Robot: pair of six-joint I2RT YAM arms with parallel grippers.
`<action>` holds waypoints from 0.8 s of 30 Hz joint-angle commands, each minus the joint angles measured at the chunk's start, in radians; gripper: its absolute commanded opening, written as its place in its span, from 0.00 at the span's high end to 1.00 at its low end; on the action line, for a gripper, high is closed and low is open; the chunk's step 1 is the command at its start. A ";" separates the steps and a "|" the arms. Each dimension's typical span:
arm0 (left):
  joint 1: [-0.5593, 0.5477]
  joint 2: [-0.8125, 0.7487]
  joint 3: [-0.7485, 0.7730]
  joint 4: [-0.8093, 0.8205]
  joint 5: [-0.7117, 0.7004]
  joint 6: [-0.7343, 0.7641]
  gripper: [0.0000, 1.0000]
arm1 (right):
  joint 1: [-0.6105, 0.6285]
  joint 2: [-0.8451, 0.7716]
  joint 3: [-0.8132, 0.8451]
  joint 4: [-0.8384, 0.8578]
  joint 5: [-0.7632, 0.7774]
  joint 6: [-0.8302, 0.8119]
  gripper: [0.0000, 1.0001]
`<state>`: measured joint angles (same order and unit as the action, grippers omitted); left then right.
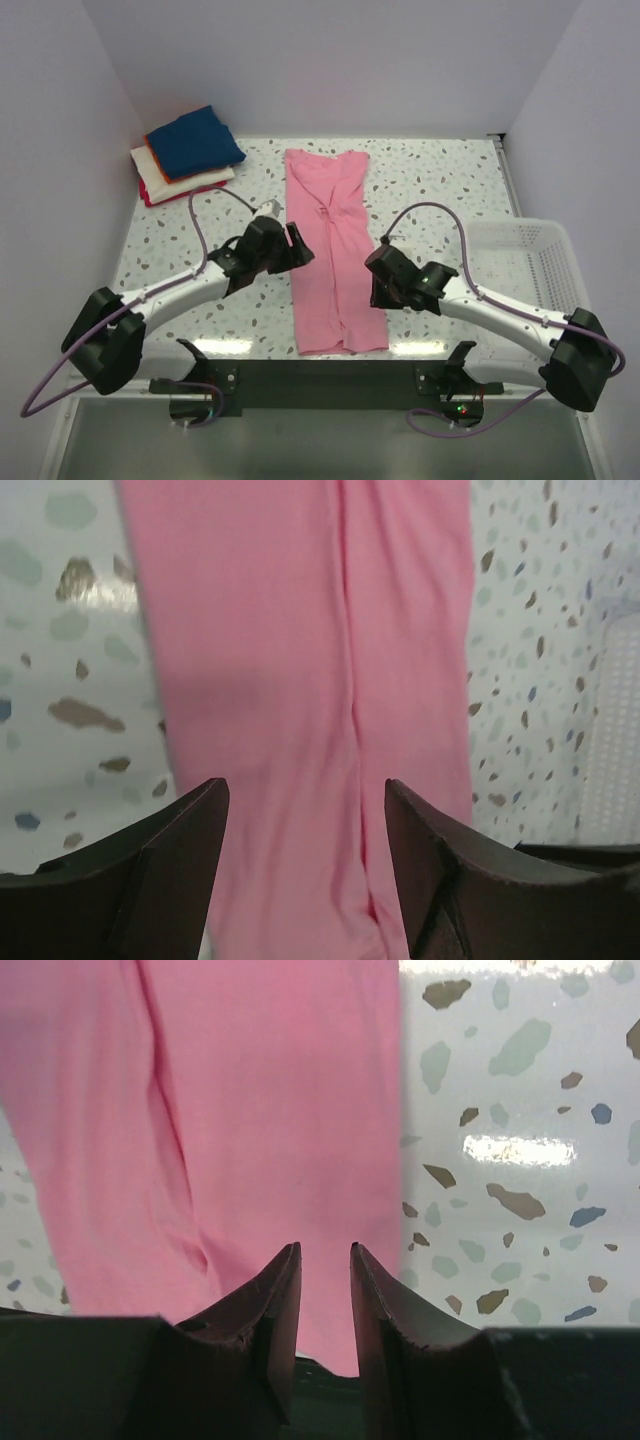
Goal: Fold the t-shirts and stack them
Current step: Fold the tshirt
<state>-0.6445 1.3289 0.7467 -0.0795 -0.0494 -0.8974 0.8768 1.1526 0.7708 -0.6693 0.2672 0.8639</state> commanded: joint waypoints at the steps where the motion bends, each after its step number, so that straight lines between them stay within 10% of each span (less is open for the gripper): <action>1: -0.079 -0.130 -0.087 -0.126 -0.108 -0.096 0.32 | 0.005 -0.022 -0.050 -0.009 -0.046 -0.016 0.69; 24: -0.270 -0.162 -0.297 -0.258 0.092 -0.172 0.34 | 0.005 -0.022 -0.238 0.062 -0.321 -0.014 0.64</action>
<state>-0.9066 1.1397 0.4709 -0.3607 0.0063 -1.0813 0.8772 1.1240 0.5472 -0.6170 -0.0166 0.8619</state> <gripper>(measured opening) 0.669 0.362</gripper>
